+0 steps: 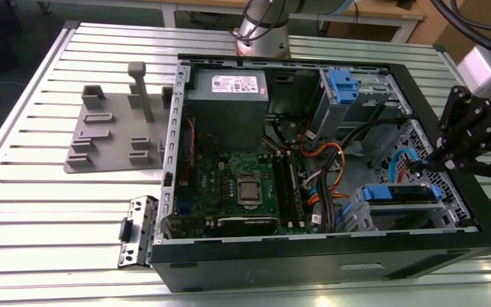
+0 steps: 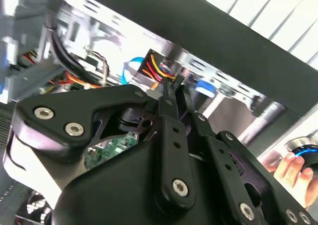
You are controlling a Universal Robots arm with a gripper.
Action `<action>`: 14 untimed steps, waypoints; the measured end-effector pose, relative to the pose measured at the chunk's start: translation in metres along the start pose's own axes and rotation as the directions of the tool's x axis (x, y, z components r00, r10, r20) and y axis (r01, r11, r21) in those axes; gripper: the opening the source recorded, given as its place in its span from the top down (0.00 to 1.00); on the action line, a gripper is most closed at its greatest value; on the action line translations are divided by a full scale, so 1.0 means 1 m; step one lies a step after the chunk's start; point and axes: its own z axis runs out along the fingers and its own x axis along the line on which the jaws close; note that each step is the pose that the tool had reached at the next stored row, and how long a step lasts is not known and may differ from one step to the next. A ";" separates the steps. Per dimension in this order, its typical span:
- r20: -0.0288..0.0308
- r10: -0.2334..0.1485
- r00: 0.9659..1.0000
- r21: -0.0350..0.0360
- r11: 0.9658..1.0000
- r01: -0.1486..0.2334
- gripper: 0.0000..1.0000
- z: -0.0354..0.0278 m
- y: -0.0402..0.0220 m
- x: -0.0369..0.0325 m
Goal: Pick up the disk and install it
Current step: 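Insert the first disk wire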
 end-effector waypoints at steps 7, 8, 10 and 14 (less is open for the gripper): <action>0.008 0.000 1.000 0.000 1.000 0.000 0.81 0.0021 0.0082 0.0171; 0.010 0.000 1.000 0.000 1.000 0.000 0.81 0.0028 0.0106 0.0178; 0.012 0.000 1.000 0.000 1.000 0.000 0.81 0.0047 0.0124 0.0187; 0.012 -0.001 1.000 0.000 1.000 0.001 0.81 0.0113 0.0135 0.0192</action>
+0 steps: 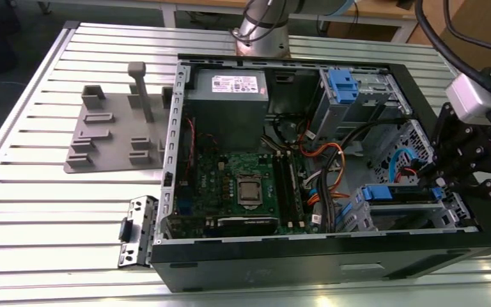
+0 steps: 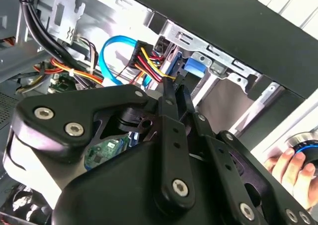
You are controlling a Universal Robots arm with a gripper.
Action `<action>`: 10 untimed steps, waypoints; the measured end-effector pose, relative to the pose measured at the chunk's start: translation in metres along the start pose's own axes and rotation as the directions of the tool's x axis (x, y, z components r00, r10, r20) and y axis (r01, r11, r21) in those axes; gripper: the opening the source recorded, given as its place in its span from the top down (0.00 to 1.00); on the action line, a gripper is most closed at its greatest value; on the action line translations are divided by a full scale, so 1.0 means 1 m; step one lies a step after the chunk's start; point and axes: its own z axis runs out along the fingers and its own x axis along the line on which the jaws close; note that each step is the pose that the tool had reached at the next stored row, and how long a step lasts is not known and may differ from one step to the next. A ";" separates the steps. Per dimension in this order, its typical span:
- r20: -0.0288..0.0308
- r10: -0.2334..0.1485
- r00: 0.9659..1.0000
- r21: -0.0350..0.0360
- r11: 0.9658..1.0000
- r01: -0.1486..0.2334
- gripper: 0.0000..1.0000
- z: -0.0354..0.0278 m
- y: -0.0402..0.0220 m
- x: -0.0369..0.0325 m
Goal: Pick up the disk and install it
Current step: 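Insert the first disk wire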
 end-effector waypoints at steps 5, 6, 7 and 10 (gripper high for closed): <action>0.000 0.000 1.000 0.000 1.000 0.000 0.81 0.0061 0.0011 -0.0001; 0.000 0.000 1.000 0.000 1.000 0.000 0.81 0.0069 0.0015 -0.0002; 0.000 0.000 1.000 0.000 1.000 0.000 0.81 0.0075 0.0017 -0.0004; 0.001 0.000 1.000 0.000 1.000 0.000 0.81 0.0089 0.0029 -0.0007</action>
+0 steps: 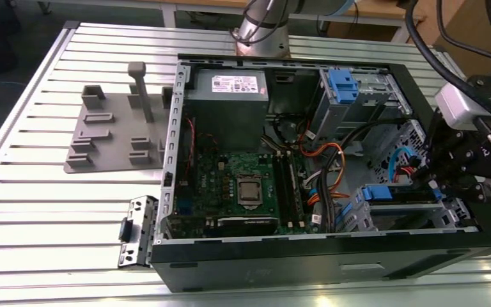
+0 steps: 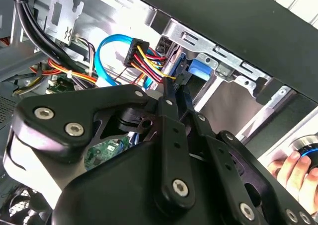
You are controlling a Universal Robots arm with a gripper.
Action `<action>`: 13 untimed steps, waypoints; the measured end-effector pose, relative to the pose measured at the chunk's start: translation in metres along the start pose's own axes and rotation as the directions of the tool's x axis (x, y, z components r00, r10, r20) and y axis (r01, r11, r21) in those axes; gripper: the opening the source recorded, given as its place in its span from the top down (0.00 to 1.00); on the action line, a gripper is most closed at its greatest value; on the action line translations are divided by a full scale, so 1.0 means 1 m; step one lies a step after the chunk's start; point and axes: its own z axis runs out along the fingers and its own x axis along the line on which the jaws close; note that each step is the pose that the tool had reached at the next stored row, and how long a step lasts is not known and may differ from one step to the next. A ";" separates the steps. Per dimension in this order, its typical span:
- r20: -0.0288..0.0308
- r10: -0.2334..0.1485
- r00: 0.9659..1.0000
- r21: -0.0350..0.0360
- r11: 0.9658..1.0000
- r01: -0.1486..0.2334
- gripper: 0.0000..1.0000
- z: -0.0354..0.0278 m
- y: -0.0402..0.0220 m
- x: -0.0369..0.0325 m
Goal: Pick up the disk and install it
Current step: 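Insert the first disk wire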
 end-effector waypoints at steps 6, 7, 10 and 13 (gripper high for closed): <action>0.000 0.000 1.000 0.000 1.000 0.000 0.81 0.0047 0.0010 0.0003; 0.000 0.000 1.000 0.000 1.000 0.000 0.81 0.0058 0.0014 0.0004; 0.000 0.000 1.000 0.000 1.000 0.000 0.81 0.0082 0.0023 0.0006; 0.000 0.000 1.000 0.000 1.000 0.000 0.81 0.0090 0.0024 0.0007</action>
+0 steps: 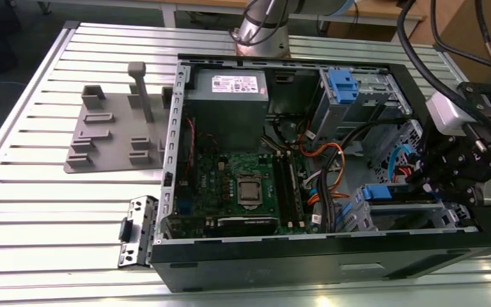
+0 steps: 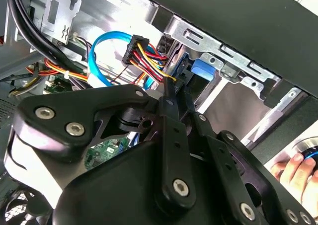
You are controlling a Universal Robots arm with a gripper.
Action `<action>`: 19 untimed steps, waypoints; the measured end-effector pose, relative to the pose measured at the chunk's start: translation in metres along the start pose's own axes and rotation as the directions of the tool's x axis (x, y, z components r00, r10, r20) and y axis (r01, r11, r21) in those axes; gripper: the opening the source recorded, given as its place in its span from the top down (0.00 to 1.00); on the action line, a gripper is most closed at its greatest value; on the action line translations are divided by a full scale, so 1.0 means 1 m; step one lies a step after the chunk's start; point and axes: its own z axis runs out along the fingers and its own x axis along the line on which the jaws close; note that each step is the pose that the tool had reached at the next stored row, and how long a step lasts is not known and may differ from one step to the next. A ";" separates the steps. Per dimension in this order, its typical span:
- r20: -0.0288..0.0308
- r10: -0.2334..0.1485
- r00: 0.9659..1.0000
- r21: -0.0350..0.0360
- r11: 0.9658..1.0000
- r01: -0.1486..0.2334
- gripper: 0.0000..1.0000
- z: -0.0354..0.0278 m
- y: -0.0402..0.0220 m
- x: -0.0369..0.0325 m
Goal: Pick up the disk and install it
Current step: 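Insert the first disk wire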
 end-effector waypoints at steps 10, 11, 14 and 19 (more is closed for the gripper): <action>0.000 0.000 1.000 0.000 1.000 0.000 0.74 -0.0001 0.0001 0.0000; 0.001 0.000 1.000 0.000 1.000 0.000 0.74 -0.0042 0.0003 -0.0004; 0.003 0.000 1.000 0.000 1.000 0.000 0.74 -0.0164 0.0008 -0.0015; 0.022 0.000 1.000 -0.009 1.000 0.000 0.82 -0.0154 -0.0008 -0.0015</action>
